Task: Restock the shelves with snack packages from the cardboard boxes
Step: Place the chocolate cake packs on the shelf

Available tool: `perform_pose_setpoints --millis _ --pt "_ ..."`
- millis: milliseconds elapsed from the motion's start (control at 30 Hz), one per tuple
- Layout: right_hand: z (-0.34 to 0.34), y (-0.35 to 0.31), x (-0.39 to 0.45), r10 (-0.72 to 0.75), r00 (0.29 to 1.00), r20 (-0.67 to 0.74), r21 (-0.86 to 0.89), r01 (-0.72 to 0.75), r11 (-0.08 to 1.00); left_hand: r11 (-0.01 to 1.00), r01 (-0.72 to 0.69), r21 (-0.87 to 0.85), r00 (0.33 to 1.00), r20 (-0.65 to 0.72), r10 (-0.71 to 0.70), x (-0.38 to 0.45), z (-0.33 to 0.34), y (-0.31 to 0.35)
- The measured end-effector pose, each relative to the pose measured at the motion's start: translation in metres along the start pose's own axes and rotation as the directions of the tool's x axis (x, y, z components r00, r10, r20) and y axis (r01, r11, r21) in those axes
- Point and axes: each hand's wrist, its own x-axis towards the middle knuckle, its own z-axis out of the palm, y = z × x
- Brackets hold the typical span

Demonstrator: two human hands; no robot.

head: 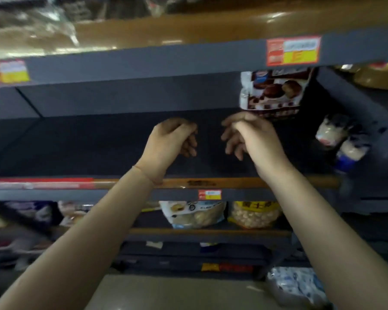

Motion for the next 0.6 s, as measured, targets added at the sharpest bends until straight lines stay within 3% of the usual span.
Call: perform_pose_setpoints --millis 200,367,500,600 --pt "0.167 0.011 -0.092 -0.112 0.961 0.254 -0.043 0.127 0.991 0.984 -0.058 0.168 0.995 -0.070 0.071 -0.094 -0.158 -0.058" --pt "0.365 0.047 -0.167 0.019 0.909 0.417 -0.195 0.069 0.978 0.988 0.128 0.084 0.957 -0.272 -0.101 -0.192 -0.332 -0.137" --pt "0.515 0.066 -0.227 0.183 0.828 0.529 -0.255 -0.050 0.966 0.969 0.245 -0.024 0.873 -0.430 -0.231 -0.266 -0.467 -0.180" --pt "0.606 0.062 -0.255 0.195 0.766 0.612 -0.275 -0.026 0.961 0.960 0.255 -0.115 0.811 -0.515 -0.277 -0.308 -0.555 -0.197"
